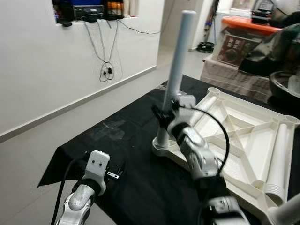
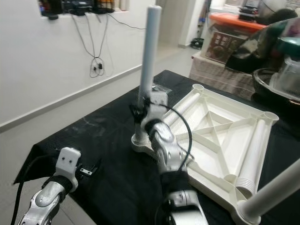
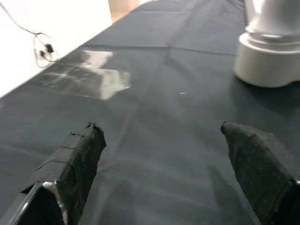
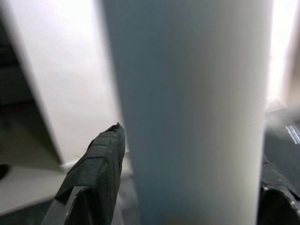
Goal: Building children table
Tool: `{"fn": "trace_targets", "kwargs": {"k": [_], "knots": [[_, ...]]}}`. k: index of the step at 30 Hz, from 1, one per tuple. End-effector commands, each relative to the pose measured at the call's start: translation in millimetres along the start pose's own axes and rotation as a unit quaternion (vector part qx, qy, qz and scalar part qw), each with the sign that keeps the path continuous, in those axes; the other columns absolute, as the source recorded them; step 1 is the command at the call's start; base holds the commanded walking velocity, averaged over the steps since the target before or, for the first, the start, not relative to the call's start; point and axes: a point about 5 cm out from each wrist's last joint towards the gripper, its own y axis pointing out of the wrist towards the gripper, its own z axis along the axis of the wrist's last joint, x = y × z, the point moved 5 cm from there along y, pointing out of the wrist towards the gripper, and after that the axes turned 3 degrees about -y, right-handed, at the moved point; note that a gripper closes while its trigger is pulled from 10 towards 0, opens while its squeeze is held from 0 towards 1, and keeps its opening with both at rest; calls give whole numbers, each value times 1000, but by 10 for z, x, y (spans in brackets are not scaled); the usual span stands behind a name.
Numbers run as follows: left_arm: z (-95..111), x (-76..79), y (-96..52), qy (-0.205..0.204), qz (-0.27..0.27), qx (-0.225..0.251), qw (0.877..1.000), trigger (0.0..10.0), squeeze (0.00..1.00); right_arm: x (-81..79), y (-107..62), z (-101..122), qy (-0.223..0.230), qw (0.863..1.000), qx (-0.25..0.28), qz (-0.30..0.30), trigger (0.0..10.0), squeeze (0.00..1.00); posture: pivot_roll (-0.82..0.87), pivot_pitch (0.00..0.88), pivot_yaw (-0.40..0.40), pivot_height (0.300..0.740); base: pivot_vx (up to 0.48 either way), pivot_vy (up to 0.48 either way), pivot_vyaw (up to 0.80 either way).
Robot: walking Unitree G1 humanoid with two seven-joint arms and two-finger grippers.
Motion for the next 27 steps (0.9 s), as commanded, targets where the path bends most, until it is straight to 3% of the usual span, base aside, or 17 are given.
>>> {"fn": "trace_targets", "kwargs": {"k": [1, 2, 3, 4, 7, 10, 11, 12, 13, 17, 18, 19, 20, 21, 24, 25, 27], "knots": [[-40, 5, -10, -1, -2, -5, 1000, 10000, 0, -224, 29, 8, 1, 995, 15, 96, 10000, 0, 79, 0, -90, 740, 0, 0, 0], [-32, 13, -5, 1, -2, -4, 1000, 10000, 0, -415, 37, -49, -14, 986, 9, 168, 3333, 0, 92, 0, -98, 740, 0, 0, 0], [-32, 13, -5, 1, -2, -4, 1000, 10000, 0, -415, 37, -49, -14, 986, 9, 168, 3333, 0, 92, 0, -98, 740, 0, 0, 0], [-20, 12, -1, 1, -1, -2, 1000, 10000, 0, -543, 39, -117, -17, 977, -4, 211, 0, 0, 92, 0, -98, 740, 0, 0, 0], [-15, -5, -5, 0, 3, -2, 1000, 10000, 0, -597, 57, -205, -30, 976, -20, 214, 0, 0, 105, 0, -110, 740, 0, 0, 0], [-21, -29, -29, -2, 7, -3, 1000, 10000, 0, -482, 136, -324, -61, 988, -44, 138, 0, 0, 105, 0, -108, 740, 0, 0, 0], [-40, -25, -51, -2, 7, -5, 1000, 10000, 0, -264, 167, -414, -78, 994, -72, 40, 0, 0, 96, 0, -102, 740, 0, 0, 0], [-40, -25, -51, -2, 7, -5, 1000, 10000, 0, -264, 167, -414, -78, 994, -72, 40, 0, 0, 96, 0, -102, 740, 0, 0, 0], [-52, -18, -65, -3, 6, -7, 1000, 10000, 0, -108, 167, -469, -89, 992, -90, -23, 0, 0, 96, 0, -102, 740, 0, 0, 0], [-59, -14, -73, -3, 5, -8, 1000, 10000, 0, -18, 158, -500, -95, 989, -102, -58, 0, 0, 96, 0, -102, 740, 0, 0, 0], [-65, 2, -65, -3, 3, -10, 1000, 10000, 0, 339, -91, -616, -103, 968, -121, -196, 0, 0, 84, 0, -91, 740, 0, 0, 0], [-58, 8, -50, -3, 1, -10, 1000, 10000, 0, 532, -344, -702, -108, 943, -137, -284, 0, 0, 76, 0, -85, 740, 0, 0, 0], [-58, 8, -50, -3, 1, -10, 1000, 10000, 0, 532, -344, -702, -108, 943, -137, -284, 0, 0, 76, 0, -85, 740, 0, 0, 0], [-52, 7, -38, -3, -1, -9, 1000, 10000, 0, 555, -467, -692, -99, 935, -130, -314, 10000, 0, 73, 0, -84, 740, 0, 0, 0], [-58, 0, -30, -2, -3, -10, 1000, 10000, 0, 420, -400, -542, -60, 955, -80, -277, 10000, 0, 63, 0, -78, 740, 0, 0, 0], [-56, 11, -29, -1, -4, -10, 1000, 10000, 0, 416, -331, -456, -56, 962, -64, -258, 10000, 1000, 74, 0, -83, 740, 0, 0, 0], [-54, 20, -29, 0, -5, -10, 1000, 10000, 0, 437, -297, -410, -56, 965, -58, -252, 10000, 1000, 74, 0, -83, 740, 0, 0, 0]]}}
